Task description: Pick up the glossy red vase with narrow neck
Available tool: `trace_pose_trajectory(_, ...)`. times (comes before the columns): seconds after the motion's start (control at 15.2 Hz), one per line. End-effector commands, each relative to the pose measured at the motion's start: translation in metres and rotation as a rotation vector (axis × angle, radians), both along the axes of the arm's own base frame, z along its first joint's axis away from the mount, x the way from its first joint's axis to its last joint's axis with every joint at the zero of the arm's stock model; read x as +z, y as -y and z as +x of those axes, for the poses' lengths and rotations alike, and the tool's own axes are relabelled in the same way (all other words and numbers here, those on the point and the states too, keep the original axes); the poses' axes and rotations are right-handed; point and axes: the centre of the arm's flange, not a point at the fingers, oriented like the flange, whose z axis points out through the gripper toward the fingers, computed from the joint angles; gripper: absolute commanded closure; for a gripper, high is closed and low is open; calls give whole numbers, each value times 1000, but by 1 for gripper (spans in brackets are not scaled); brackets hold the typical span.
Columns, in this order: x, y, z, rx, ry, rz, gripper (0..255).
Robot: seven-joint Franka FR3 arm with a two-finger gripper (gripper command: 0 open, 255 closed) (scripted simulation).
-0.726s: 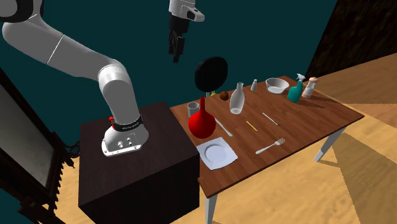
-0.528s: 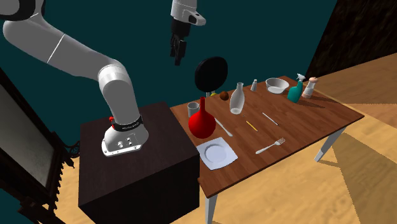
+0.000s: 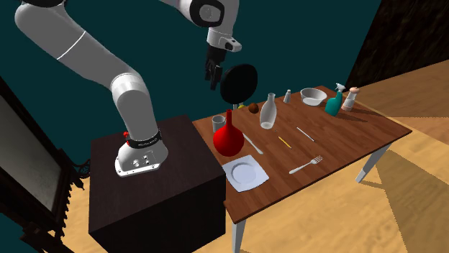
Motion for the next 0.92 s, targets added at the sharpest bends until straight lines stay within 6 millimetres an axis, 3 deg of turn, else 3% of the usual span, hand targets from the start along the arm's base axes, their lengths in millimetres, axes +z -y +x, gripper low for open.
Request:
trace_pose_trajectory(0.0, -20, -5, 17, -2, 7, -5, 0)
trace_pose_trajectory(0.86, -159, -30, 110, -11, 28, -38, 0)
